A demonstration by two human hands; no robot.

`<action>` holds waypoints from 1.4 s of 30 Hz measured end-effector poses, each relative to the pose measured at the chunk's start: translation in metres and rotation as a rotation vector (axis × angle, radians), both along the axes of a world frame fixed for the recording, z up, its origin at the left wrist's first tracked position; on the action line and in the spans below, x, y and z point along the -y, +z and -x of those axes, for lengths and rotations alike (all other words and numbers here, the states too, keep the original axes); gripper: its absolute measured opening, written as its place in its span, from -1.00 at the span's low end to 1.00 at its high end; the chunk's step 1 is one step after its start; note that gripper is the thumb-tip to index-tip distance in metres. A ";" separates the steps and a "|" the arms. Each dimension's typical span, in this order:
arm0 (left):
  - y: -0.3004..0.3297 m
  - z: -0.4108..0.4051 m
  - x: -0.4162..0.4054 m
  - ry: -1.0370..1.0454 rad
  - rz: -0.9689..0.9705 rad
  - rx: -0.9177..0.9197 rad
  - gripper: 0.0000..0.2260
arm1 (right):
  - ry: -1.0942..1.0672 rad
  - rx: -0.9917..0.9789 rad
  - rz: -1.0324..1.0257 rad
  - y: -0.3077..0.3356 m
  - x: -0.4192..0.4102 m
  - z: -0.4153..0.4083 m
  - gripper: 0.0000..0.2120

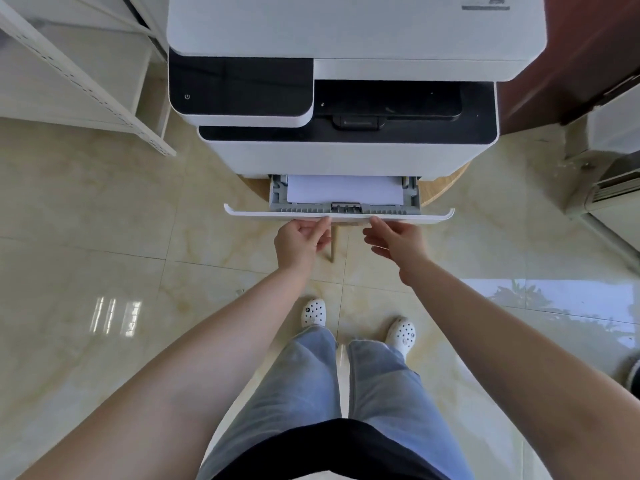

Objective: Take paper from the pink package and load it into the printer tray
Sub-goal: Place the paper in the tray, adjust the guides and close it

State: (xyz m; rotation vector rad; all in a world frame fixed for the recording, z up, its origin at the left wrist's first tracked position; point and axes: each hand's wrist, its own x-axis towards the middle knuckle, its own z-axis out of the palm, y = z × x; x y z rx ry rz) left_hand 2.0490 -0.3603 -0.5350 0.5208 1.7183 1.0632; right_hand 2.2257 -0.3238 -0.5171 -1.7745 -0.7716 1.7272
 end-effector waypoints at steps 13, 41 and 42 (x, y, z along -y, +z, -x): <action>0.003 0.004 -0.039 -0.114 0.156 -0.484 -0.51 | 0.011 0.135 -0.205 -0.006 -0.031 0.009 -0.81; -0.004 0.010 -0.069 -0.108 0.103 -0.549 -0.54 | 0.012 0.267 -0.287 -0.015 -0.061 0.015 -0.81; -0.003 0.009 -0.069 -0.112 0.103 -0.549 -0.54 | 0.013 0.269 -0.288 -0.015 -0.061 0.016 -0.81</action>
